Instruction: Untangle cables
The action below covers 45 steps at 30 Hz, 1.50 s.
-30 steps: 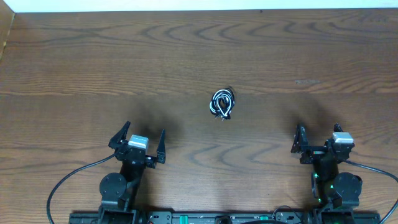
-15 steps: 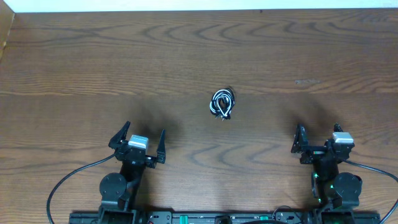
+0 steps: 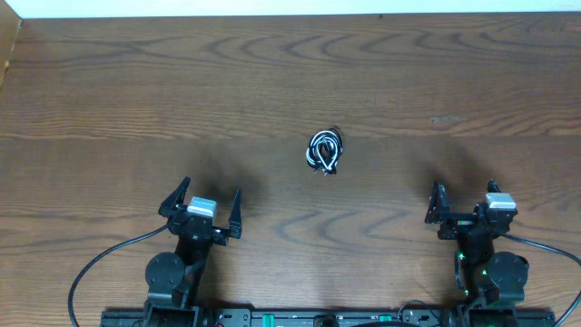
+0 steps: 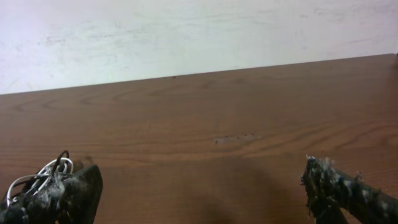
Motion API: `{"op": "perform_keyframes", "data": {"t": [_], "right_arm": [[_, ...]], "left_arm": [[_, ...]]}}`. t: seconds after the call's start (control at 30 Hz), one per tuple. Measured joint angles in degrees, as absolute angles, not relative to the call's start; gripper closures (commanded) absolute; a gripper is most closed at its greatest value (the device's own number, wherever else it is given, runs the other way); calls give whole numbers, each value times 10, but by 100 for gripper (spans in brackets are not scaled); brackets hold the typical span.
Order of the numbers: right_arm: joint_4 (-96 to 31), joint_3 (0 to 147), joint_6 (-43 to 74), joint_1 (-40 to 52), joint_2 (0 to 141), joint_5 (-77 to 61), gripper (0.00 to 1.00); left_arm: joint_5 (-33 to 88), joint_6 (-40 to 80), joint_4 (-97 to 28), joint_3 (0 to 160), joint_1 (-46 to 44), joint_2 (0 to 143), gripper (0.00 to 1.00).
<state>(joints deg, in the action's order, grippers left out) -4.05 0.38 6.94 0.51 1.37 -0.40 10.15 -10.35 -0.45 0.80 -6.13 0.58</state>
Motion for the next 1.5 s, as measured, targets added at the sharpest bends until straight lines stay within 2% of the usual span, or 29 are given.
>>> {"op": "perform_keyframes", "data": {"t": [1.5], "right_arm": [[-41,4,69,5,14,-4,1]], "left_arm": [[102,-90,-4,8,-61,6,0]]}}
